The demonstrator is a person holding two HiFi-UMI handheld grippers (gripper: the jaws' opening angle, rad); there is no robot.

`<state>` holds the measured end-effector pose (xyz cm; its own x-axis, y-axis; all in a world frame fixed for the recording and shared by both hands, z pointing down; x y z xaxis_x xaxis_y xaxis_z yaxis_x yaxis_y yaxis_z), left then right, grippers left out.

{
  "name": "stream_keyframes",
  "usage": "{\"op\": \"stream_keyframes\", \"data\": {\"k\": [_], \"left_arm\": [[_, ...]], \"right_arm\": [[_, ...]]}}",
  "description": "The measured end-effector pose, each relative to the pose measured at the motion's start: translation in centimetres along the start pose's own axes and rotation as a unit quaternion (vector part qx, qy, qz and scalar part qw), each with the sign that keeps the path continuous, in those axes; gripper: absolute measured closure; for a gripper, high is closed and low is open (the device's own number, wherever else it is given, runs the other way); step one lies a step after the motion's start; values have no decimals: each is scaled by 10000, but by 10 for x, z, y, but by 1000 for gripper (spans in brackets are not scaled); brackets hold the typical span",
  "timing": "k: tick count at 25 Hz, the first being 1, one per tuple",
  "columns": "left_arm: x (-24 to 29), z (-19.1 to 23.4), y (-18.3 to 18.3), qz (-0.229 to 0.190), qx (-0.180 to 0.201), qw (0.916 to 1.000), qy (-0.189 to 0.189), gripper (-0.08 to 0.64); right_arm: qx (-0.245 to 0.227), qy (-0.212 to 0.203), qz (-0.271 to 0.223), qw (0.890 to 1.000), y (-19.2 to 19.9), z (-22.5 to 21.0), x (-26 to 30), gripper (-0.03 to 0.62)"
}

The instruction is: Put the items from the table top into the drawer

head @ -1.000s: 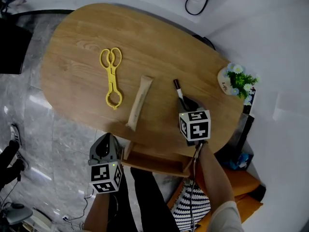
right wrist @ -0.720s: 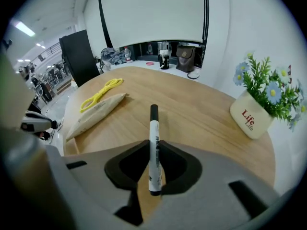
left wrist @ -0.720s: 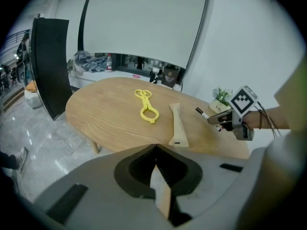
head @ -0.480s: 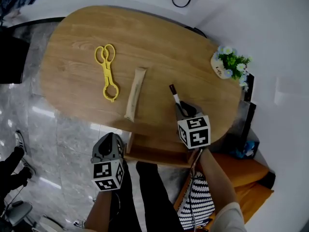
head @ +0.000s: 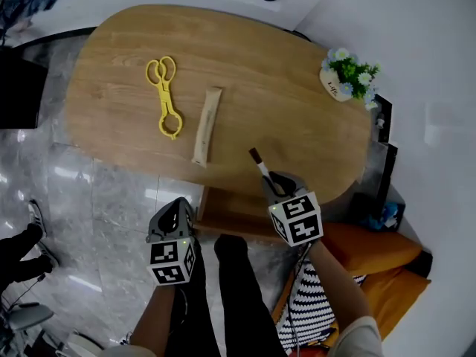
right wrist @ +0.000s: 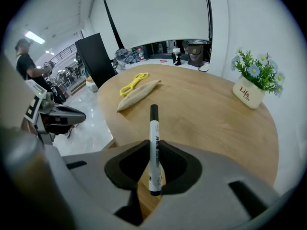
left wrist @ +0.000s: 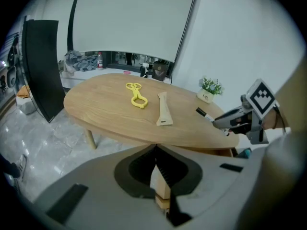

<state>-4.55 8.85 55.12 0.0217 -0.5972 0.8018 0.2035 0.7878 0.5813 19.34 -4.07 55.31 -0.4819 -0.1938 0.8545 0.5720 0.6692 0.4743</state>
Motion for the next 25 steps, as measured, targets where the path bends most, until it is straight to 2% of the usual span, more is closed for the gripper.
{"op": "stream_keyframes", "data": {"k": [6, 10, 12, 14, 16, 17, 25], "left_arm": [[0, 0, 8, -40, -100, 9999, -132, 552], [-2, -1, 14, 11, -269, 9994, -198, 552], [-2, -2, 16, 0, -331, 9992, -222, 552], [-3, -4, 17, -28, -384, 9990, -240, 552], [-4, -5, 20, -29, -425, 9987, -265, 552], [-5, -5, 22, -20, -440, 9986, -278, 552], [-8, 6, 22, -22, -538, 9978, -385, 552]], "right_arm": [[-492, -430, 210, 9976, 20, 31, -6, 532], [-897, -986, 491, 9899, 40, 58, 0, 531], [-1041, -1137, 674, 9857, 48, 65, 4, 531], [-1107, -1156, 831, 9836, 53, 66, 7, 528], [-1047, -1185, 857, 9837, 55, 66, 9, 474], [-1009, -1208, 851, 9839, 56, 66, 10, 468], [-852, -1162, 640, 9875, 37, 71, 10, 479]]}}
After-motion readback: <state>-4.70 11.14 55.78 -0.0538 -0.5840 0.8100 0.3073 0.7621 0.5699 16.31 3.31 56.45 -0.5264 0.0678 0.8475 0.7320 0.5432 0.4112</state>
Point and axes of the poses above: the fingertips, and each gripper's own axes: x forward along the fingers, z to its left, y out of its underside, the point moved 8 cm from there along -x, backward along the fingers, and after that the axes turned 5 degrees about -y, right-handed, at the moved point
